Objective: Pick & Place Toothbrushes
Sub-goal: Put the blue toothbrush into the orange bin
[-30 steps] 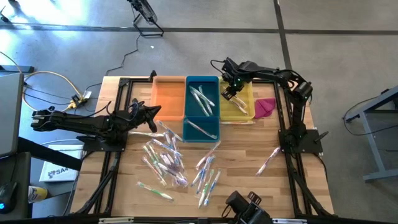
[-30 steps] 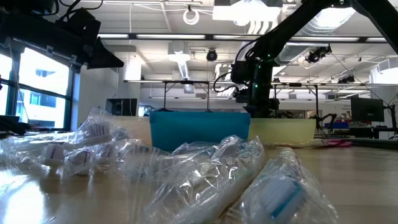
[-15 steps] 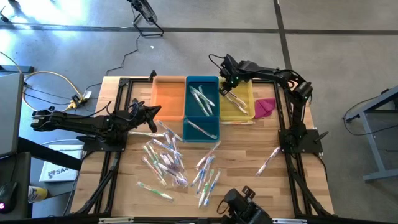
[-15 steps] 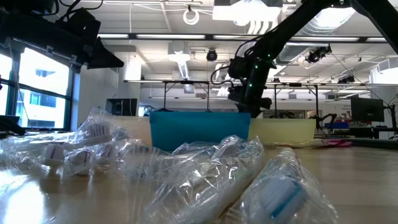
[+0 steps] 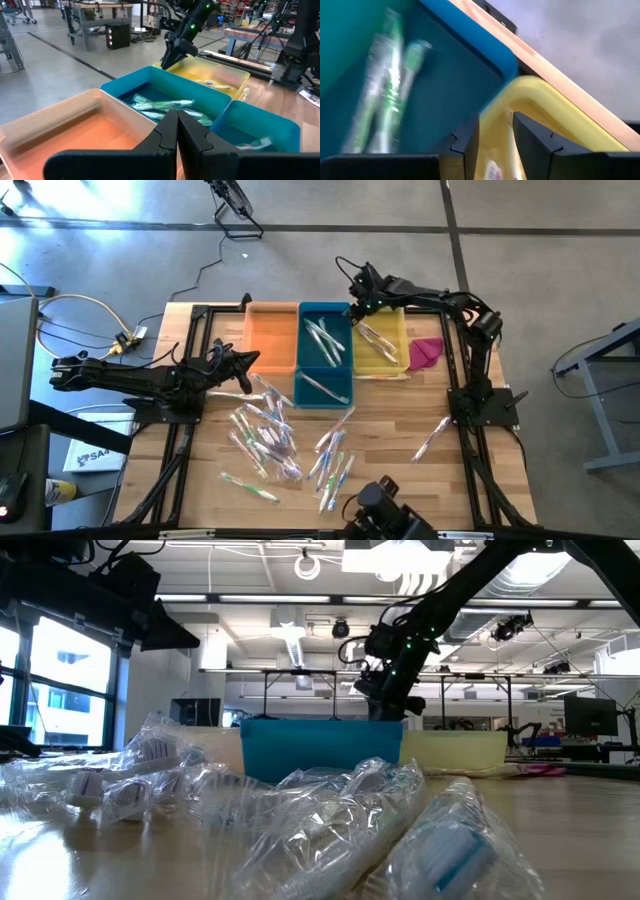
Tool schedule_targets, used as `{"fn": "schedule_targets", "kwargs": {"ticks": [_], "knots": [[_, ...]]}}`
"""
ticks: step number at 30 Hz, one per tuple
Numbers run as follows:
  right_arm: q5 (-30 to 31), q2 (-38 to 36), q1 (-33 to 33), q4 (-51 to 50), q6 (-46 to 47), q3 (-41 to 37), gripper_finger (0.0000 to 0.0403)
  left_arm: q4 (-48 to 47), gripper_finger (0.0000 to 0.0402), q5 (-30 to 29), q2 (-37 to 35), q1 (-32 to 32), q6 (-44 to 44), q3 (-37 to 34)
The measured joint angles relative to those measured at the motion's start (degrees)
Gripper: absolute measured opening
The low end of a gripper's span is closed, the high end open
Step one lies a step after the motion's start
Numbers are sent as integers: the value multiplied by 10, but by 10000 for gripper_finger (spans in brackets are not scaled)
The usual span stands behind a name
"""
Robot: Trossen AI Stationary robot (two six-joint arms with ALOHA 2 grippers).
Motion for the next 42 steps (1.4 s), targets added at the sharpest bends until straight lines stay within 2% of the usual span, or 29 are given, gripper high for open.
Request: {"fn": "schedule_targets", "kwargs": {"ticks": [3,9,18,26,35,42], "knots": [[-17,-6,8,35,0,0,111,0,0,0,0,0,0,0],[-6,-49,30,80,-2,0,111,0,0,0,0,0,0,0],[56,-172,83,86,-33,-24,111,-1,0,-1,0,0,17,0],[70,-321,119,148,1,-182,111,0,0,-2,0,0,20,0],[137,-461,182,358,74,-411,111,0,0,-2,0,0,20,0],[157,-532,208,436,60,-502,111,5,0,-2,0,0,20,0]]}}
